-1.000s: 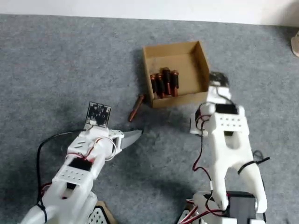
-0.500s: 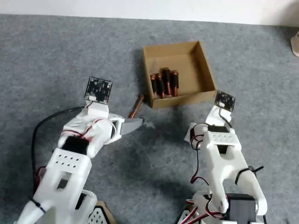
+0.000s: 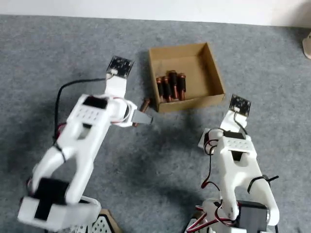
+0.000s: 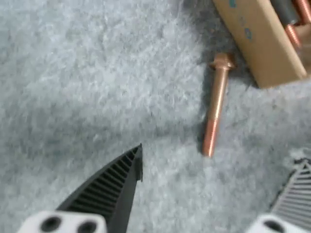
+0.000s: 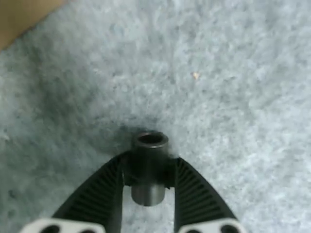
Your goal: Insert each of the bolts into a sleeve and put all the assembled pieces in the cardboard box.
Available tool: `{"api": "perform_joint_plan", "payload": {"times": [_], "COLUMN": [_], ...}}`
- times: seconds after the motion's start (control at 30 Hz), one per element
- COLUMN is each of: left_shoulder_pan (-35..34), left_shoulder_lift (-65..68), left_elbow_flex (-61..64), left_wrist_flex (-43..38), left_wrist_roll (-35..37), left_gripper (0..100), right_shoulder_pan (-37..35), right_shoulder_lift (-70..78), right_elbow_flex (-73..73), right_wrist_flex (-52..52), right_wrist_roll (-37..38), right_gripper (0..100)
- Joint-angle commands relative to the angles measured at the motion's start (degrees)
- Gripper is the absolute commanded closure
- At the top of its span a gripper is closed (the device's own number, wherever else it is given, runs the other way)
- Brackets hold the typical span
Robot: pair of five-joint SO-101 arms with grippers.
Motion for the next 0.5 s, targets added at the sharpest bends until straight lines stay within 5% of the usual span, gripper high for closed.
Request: {"api": "perform_joint_plan", "payload": {"times": [0.0, 0.3, 0.47], "left_shoulder_pan": [2.1, 3.7, 3.6], "left_shoulder_lift": [5.2, 24.0, 32.8], "left_elbow_flex": [-8.7, -27.8, -39.1], "left_wrist_flex": [1.9, 6.9, 15.1], "left_wrist_roll": [-0.4, -0.7, -9.7], "left_gripper": [57, 57, 57], "right_shoulder_pan": [0.8, 0.7, 0.7], "right_shoulder_lift": [-2.3, -2.3, -2.3], "right_elbow_flex": [-0.4, -0.2, -0.2], "right_wrist_flex": [-3.6, -3.7, -3.7], "right_wrist_roll": [0.7, 3.6, 3.9], "right_gripper": [99.3, 99.3, 99.3]}}
